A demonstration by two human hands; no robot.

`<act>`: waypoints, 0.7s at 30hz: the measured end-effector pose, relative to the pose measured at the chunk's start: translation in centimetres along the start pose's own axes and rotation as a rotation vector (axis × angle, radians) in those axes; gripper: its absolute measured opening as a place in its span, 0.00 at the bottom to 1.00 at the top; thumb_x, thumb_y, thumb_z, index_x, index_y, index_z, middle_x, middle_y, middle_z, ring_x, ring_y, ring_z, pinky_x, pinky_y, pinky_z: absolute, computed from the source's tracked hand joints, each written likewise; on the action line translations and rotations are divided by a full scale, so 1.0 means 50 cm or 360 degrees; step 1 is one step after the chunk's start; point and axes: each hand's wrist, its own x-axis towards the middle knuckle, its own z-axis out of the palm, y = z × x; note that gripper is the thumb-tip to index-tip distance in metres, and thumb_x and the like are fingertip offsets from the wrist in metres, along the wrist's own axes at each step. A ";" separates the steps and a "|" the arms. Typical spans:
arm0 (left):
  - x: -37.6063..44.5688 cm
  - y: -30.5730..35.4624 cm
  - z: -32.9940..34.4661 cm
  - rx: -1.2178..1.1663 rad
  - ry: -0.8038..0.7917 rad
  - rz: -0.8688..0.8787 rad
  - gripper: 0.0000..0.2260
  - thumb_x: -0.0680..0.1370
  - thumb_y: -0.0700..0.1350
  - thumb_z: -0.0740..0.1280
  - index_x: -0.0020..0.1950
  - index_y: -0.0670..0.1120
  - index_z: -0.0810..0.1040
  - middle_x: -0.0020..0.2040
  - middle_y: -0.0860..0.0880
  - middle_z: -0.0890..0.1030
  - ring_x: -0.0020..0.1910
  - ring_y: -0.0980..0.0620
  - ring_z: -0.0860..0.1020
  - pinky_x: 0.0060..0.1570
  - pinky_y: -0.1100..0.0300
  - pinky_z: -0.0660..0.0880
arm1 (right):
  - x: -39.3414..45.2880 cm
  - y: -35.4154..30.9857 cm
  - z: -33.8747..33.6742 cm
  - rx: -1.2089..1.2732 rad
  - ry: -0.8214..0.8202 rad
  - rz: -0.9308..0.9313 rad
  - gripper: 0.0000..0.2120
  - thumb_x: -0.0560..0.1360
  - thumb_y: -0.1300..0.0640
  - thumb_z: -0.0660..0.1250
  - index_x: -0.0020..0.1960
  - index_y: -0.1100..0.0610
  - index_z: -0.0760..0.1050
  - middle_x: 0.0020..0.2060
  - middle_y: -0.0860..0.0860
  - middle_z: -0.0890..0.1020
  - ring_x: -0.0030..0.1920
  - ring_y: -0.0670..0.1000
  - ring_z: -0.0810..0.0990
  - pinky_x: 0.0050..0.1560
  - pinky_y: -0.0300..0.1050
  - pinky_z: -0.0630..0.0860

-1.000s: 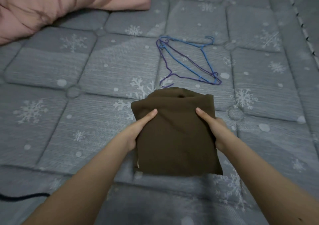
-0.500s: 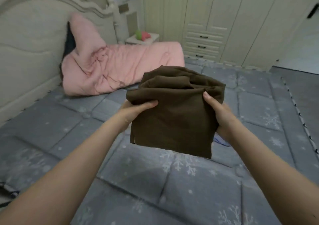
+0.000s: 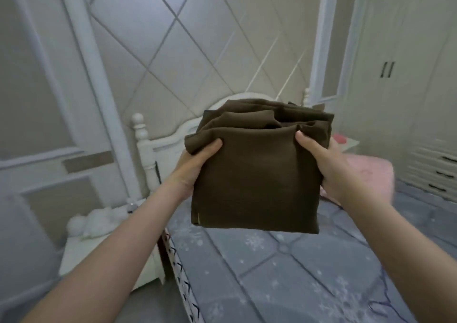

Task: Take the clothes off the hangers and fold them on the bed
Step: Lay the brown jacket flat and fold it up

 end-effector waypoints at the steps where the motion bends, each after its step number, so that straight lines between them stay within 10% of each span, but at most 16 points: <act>1: -0.027 0.028 -0.027 -0.0021 0.0078 0.0015 0.15 0.68 0.53 0.73 0.53 0.54 0.79 0.47 0.53 0.84 0.47 0.54 0.82 0.40 0.64 0.78 | -0.004 -0.020 0.035 -0.0002 -0.0047 -0.0031 0.31 0.59 0.40 0.73 0.60 0.48 0.72 0.53 0.49 0.80 0.53 0.53 0.79 0.55 0.53 0.76; 21: -0.916 0.423 -0.617 0.0800 0.1482 0.0631 0.34 0.57 0.50 0.77 0.61 0.48 0.73 0.56 0.52 0.80 0.54 0.57 0.79 0.52 0.66 0.73 | -0.550 -0.198 0.873 0.0353 -0.1436 -0.0203 0.11 0.72 0.48 0.70 0.54 0.48 0.75 0.48 0.47 0.81 0.48 0.46 0.79 0.43 0.38 0.74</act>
